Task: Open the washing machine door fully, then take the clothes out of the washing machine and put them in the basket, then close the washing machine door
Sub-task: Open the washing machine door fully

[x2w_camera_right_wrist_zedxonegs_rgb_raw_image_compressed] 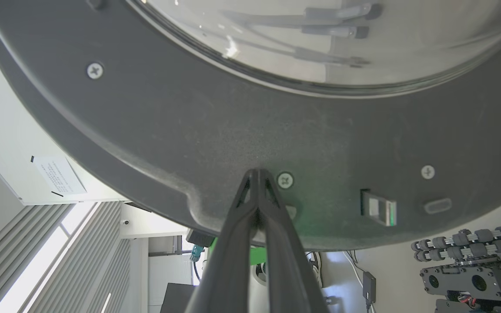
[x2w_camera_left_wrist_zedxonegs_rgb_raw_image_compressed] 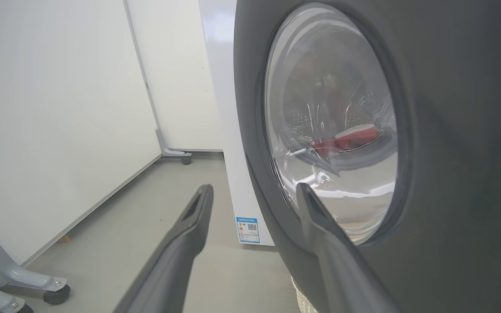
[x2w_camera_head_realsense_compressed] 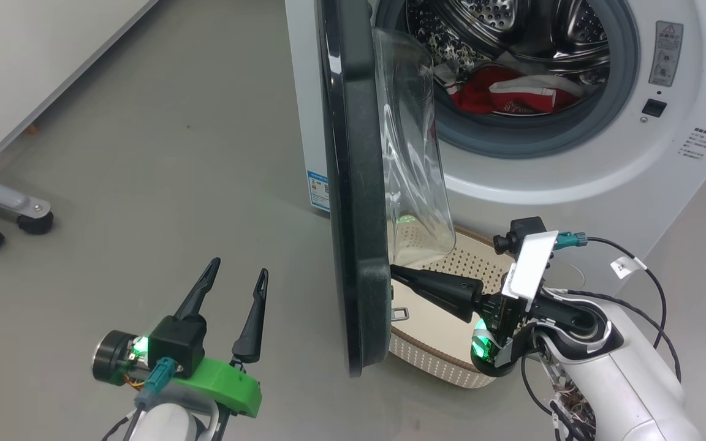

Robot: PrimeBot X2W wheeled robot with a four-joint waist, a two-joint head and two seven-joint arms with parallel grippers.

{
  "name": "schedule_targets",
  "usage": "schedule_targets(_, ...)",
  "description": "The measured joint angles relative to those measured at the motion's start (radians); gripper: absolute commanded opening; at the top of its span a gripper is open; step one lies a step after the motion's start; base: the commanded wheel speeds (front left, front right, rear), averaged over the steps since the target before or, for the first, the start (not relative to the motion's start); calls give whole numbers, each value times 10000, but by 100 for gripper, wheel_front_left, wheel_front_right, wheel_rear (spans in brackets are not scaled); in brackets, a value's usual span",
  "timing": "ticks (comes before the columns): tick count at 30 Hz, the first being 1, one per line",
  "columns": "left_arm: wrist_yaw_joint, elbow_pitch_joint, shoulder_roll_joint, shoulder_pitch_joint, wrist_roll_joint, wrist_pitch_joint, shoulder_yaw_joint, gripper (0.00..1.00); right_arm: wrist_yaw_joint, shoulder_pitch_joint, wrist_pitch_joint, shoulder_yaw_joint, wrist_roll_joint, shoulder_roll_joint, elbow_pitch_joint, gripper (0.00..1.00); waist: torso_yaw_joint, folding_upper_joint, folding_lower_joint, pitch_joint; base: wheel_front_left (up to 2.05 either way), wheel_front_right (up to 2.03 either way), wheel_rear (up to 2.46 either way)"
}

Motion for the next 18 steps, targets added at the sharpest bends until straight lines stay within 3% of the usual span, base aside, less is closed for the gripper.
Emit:
schedule_targets(8, -12, -12, 2, 120, 0, 0, -2, 100, 2, 228, -541, -81, 15, 13, -21, 0, 25, 0, 0, 13, 0, 0, 0)
schedule_targets(18, 2, -82, 6, 215, 65, 0, 286, 100, 4, 880, -1398, -966, 351, 48, -326, 0, -254, 0, 0, -86, 0, 0, 0)
